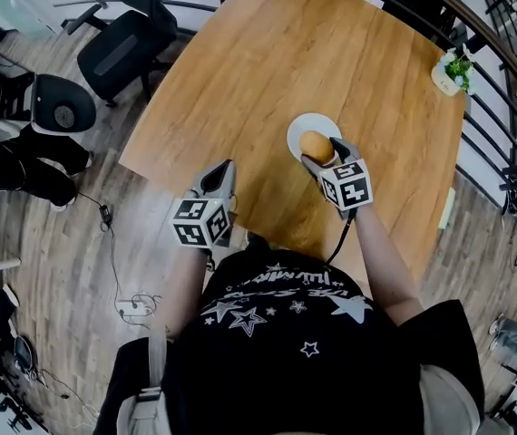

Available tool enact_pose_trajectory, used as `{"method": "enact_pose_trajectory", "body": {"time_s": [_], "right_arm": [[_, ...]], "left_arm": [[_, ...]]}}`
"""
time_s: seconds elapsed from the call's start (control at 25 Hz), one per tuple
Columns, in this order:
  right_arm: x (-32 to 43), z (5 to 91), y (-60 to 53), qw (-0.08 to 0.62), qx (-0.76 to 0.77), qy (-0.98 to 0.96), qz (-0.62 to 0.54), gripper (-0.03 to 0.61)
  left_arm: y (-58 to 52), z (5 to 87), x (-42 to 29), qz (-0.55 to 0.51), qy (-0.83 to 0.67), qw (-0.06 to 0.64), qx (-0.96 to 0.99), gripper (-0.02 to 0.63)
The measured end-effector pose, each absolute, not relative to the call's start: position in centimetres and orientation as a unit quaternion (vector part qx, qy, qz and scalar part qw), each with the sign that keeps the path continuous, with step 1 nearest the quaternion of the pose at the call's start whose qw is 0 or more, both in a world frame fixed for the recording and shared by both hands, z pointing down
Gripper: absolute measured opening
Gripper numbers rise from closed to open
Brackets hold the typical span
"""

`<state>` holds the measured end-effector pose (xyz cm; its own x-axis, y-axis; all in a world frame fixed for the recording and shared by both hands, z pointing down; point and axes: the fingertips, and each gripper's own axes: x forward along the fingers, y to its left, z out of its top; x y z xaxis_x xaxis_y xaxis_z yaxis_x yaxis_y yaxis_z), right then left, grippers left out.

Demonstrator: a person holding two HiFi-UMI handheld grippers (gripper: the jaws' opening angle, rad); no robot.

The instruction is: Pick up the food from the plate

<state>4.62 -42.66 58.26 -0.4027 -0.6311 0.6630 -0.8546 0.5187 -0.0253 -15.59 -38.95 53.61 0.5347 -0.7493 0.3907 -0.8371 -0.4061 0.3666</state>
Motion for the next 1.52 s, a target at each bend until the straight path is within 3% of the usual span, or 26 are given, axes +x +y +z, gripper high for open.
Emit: {"method": "enact_pose_trajectory", "body": {"time_s": [1.52], "right_arm": [[11.7,53.2,-26.1,0.200,0.450,-0.851,0.184,0.350]], "left_arm": [[-22.4,51.0,-8.5,0.072,-0.498,0.230,0.833,0.002]]}}
